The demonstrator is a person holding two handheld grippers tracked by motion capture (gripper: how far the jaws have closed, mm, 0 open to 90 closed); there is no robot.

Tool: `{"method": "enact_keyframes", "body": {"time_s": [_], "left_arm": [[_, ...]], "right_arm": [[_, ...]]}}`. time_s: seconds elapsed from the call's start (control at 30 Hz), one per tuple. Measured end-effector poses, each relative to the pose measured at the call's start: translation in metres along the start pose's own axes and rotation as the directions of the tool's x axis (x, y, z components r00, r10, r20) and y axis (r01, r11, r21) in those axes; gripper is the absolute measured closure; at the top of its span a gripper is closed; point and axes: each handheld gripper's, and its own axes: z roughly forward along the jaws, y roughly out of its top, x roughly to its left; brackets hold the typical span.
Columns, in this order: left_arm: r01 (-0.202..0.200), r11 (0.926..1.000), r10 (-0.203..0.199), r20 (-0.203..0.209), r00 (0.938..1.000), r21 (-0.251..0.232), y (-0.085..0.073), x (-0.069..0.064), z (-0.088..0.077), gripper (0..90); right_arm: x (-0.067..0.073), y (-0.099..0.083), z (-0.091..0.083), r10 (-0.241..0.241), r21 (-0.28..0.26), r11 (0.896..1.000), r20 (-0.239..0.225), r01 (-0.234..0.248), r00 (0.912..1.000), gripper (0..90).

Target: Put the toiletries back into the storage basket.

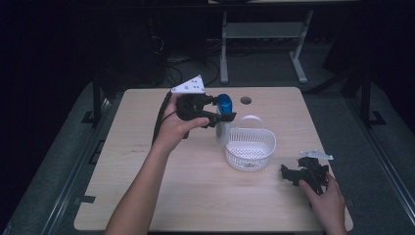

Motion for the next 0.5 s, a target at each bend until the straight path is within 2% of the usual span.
{"method": "enact_keyframes", "body": {"time_s": [0.5], "left_arm": [[0.004, 0.9999, -0.004, 0.019, 0.9998, -0.015, -0.001, 0.000, 0.022, 37.3]], "right_arm": [[0.000, 0.000, 0.000, 0.000, 0.000, 1.000, 0.000, 0.000, 1.0000, 0.5]]}}
